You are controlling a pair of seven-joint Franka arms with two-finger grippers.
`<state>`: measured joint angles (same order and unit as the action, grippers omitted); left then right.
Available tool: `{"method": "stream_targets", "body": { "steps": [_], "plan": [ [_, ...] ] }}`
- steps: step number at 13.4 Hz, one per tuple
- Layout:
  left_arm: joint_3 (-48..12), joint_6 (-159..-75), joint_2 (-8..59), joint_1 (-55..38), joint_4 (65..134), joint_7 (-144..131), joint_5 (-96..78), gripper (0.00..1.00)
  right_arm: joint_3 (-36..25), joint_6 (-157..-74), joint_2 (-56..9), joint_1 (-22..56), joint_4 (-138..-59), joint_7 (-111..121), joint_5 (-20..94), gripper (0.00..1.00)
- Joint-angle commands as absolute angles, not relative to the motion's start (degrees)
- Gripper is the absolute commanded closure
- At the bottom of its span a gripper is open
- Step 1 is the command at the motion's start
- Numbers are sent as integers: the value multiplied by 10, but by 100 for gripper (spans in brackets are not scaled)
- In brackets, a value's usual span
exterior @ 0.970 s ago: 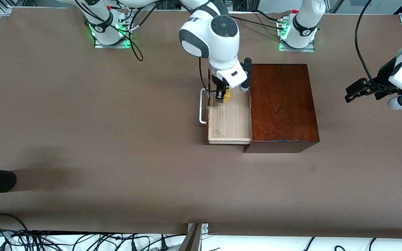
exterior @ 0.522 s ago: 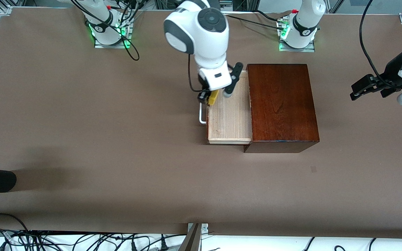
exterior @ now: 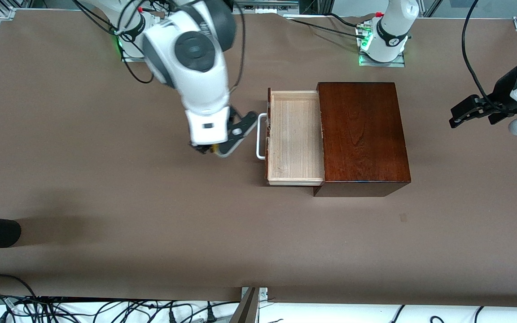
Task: Open drawer, take yellow block, close drawer
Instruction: 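Lift the yellow cube out of the drawer with the right gripper, then carry the cube away from the box and lower it to the table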
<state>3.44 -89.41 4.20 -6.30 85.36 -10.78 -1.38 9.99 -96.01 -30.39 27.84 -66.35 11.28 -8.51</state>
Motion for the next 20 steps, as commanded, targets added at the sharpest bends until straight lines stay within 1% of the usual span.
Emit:
{"method": "stream_targets", "body": {
  "steps": [1,4,8,11,15,17,20],
  "plan": [
    [34,-882,44,-60,841,-104,-19,0,38,-965,-231,272,-753,110,-52,78],
    [34,-882,44,-60,841,-104,-19,0,-36,-984,-195,272,-812,107,-16,78],
    [34,-882,45,-60,842,-104,-19,0,-115,-1069,-121,272,-966,108,-8,78],
    [33,-884,46,-61,841,-103,-18,0,-177,-1127,-80,272,-1064,109,-9,78],
    [33,-885,44,-61,840,-103,-18,0,-242,-1213,-71,272,-1147,110,-7,78],
    [33,-883,43,-61,840,-103,-18,0,-264,-1265,-71,272,-1185,109,-4,78],
    [34,-882,42,-60,840,-103,-18,0,-282,-1334,-78,271,-1238,110,49,78]
  ]
}}
